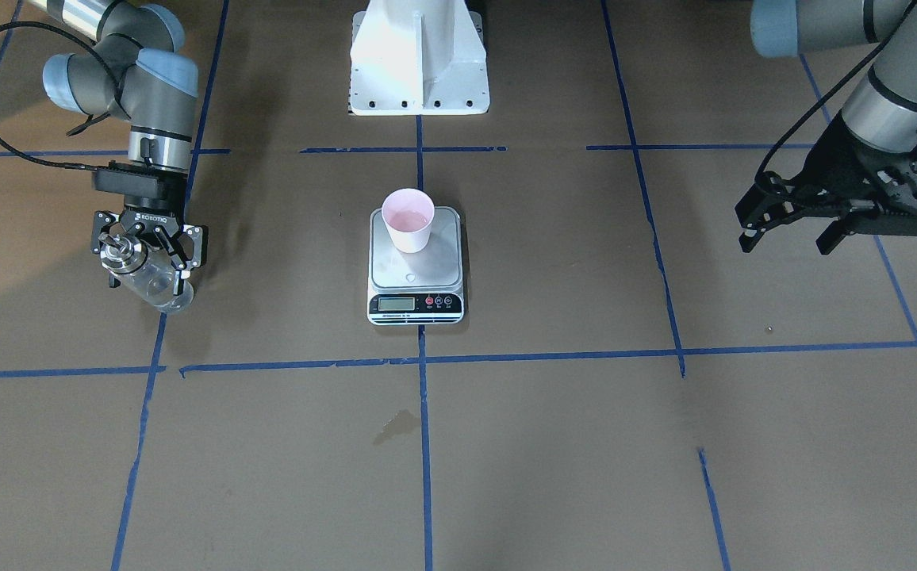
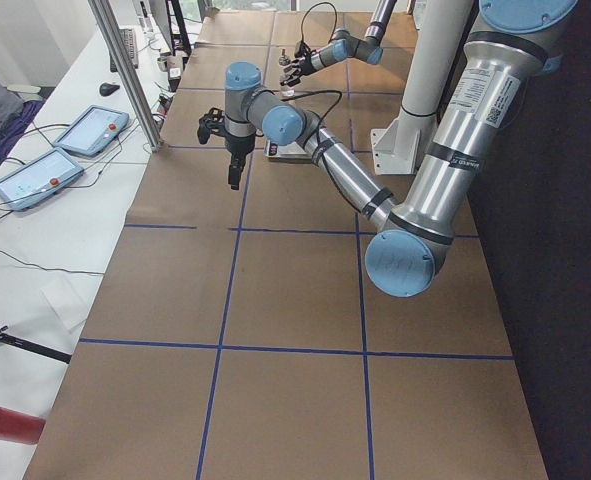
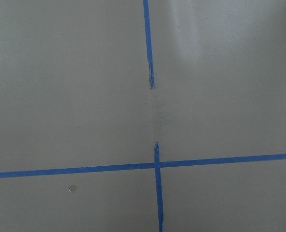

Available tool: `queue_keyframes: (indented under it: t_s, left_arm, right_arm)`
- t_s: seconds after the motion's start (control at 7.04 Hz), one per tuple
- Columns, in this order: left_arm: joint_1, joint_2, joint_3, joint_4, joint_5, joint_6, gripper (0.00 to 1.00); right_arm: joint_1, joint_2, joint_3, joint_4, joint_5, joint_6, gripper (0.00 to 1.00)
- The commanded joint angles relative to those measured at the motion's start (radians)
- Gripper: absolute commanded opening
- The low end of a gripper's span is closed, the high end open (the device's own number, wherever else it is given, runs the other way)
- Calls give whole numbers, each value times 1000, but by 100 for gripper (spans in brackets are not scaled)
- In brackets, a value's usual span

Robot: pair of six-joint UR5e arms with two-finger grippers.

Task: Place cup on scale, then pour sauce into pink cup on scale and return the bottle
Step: 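Lift the bottle with the right gripper and carry it toward the pink cup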

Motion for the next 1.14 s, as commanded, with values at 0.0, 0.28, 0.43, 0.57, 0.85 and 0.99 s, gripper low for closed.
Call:
queue_keyframes:
  t_s: [0.0,0.28,0.43,0.57,0.85,0.99]
  left_arm:
    - [0,-1,-2,0,-3,0,100]
    - [-5,0,-2,-2,-17,3,100]
    - [-6,11,-1,-3,-41,14,100]
    - [-11,14,-1,-6,-52,18,100]
    - [-55,17,10,-3,-52,93,100]
    - [-102,34,45,-2,-52,207,100]
  right_arm:
    - [53,27,9,29,72,-92,0]
    - [101,49,79,77,169,-395,0]
    - [122,83,119,72,209,-504,0]
    - [124,107,135,72,241,-536,0]
    - [98,246,130,69,243,-734,0]
    - [45,296,129,78,157,-857,0]
